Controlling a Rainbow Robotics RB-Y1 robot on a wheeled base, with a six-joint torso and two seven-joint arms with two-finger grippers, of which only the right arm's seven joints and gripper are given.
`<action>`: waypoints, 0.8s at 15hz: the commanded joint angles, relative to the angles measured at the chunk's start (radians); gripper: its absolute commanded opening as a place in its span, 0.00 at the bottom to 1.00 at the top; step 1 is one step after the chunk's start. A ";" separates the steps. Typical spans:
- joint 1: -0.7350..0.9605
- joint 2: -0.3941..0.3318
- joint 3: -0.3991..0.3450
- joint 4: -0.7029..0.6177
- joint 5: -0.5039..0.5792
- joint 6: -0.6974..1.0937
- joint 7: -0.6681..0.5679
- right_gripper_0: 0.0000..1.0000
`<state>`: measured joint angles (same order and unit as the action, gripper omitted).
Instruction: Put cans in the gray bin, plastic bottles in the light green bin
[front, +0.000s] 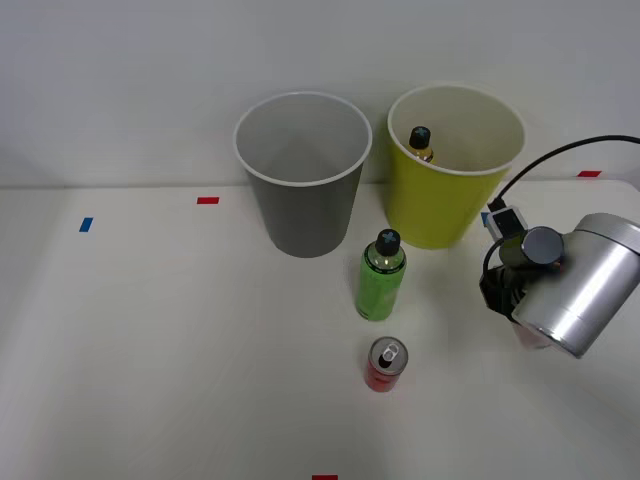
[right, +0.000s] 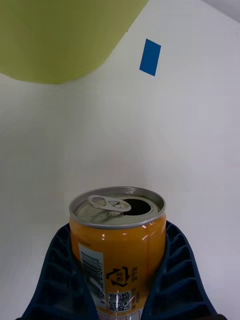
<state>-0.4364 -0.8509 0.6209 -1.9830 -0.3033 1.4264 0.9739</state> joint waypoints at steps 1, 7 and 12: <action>0.157 -0.008 -0.198 -0.197 0.000 0.074 -0.006 0.10; 0.475 -0.014 -0.498 -0.511 0.012 0.066 -0.007 0.10; 0.597 0.039 -0.592 -0.605 0.064 -0.038 -0.026 0.09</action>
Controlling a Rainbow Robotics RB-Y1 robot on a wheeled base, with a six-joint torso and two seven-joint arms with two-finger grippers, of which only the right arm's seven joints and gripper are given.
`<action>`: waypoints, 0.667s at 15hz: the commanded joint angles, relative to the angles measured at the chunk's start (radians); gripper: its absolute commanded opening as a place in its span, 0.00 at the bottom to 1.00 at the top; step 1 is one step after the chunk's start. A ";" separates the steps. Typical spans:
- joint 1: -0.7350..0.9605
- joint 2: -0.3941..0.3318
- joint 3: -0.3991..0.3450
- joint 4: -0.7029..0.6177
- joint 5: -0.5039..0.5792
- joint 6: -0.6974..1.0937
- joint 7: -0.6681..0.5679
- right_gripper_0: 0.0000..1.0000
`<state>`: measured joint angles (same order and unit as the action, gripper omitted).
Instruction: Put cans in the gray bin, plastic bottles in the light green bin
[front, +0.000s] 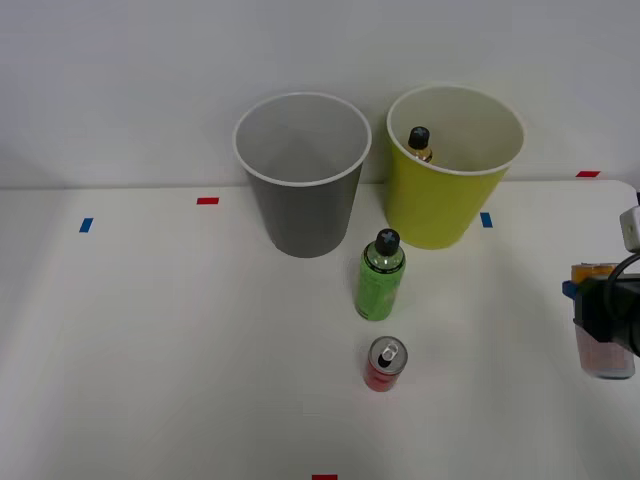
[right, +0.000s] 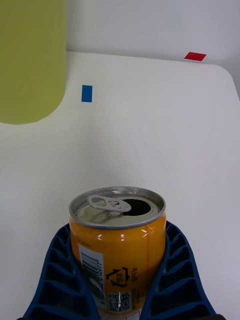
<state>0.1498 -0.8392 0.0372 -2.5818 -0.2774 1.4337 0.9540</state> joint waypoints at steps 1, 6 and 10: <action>0.010 0.038 -0.008 -0.006 0.063 -0.084 -0.006 0.09; 0.007 0.094 -0.013 -0.006 0.129 -0.297 -0.040 0.05; -0.039 0.137 -0.008 -0.004 0.127 -0.527 -0.184 0.02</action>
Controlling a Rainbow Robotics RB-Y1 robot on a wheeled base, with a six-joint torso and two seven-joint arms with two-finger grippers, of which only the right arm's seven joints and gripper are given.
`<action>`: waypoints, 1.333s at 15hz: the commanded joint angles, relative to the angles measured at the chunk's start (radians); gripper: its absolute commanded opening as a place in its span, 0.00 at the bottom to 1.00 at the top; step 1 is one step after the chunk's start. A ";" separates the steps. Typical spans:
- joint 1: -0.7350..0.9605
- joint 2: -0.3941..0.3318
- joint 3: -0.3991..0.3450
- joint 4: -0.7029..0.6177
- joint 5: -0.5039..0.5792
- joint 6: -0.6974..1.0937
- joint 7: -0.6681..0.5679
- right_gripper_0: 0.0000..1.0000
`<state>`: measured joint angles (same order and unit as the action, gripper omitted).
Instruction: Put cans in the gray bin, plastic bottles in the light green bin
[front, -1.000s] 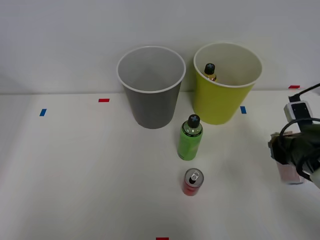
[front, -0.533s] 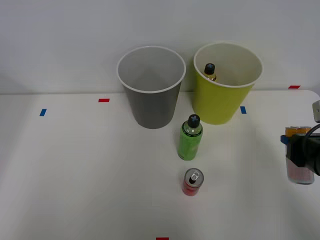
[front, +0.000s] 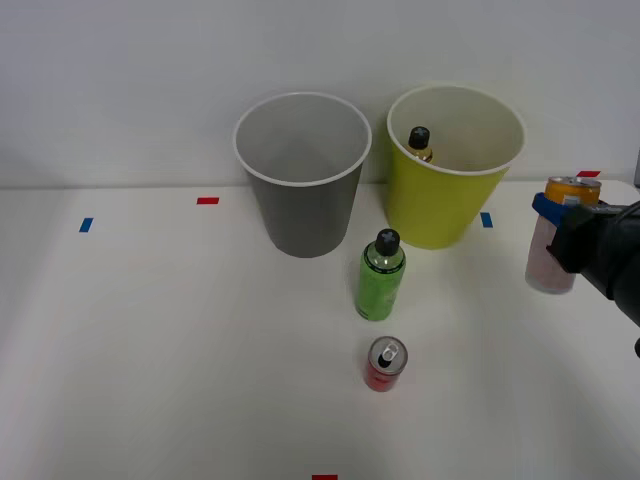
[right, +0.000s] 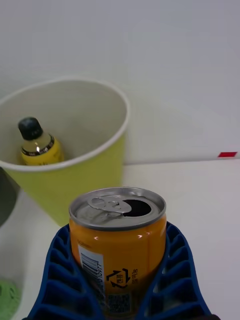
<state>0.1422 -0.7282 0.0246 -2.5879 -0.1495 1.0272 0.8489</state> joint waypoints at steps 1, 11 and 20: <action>-0.049 0.027 0.009 0.002 -0.016 -0.170 -0.103 0.01; -0.408 0.079 0.238 0.345 -0.085 -0.656 -0.143 0.00; -0.825 0.265 0.434 0.812 -0.019 -0.673 -0.145 0.00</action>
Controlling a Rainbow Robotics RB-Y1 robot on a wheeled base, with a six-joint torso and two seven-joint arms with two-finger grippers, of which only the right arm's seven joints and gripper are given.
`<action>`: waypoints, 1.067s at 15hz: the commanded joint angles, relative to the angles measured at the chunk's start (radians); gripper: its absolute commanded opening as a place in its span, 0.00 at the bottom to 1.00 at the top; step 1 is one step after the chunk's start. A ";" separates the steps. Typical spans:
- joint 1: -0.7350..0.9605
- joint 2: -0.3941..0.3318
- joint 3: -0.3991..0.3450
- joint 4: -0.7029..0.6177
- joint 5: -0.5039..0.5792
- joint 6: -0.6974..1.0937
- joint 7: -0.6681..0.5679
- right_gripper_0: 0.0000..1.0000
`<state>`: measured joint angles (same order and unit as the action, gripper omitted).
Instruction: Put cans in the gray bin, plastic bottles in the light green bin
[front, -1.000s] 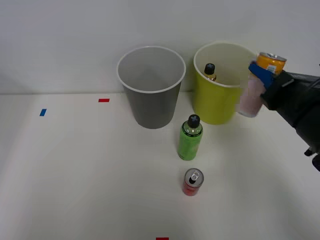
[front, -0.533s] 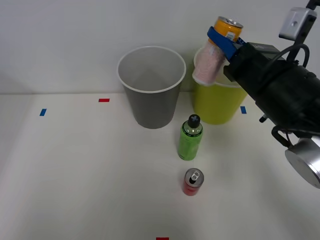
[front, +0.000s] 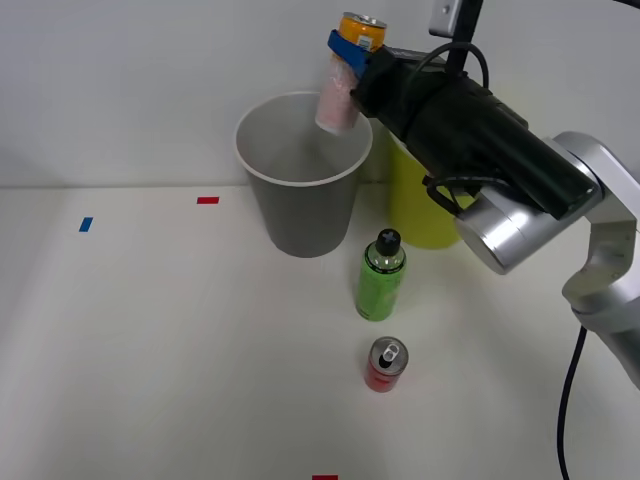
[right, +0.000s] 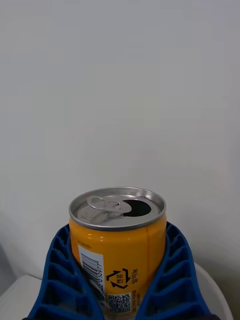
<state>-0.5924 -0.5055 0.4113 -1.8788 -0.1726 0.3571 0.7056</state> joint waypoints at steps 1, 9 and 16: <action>-0.129 0.062 0.066 0.158 0.004 -0.006 -0.001 0.00; -0.241 0.104 0.149 0.405 0.016 -0.125 0.005 0.00; -0.241 0.093 0.147 0.405 0.030 -0.158 -0.015 0.94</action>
<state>-0.8329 -0.4122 0.5585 -1.4741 -0.1374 0.2052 0.6975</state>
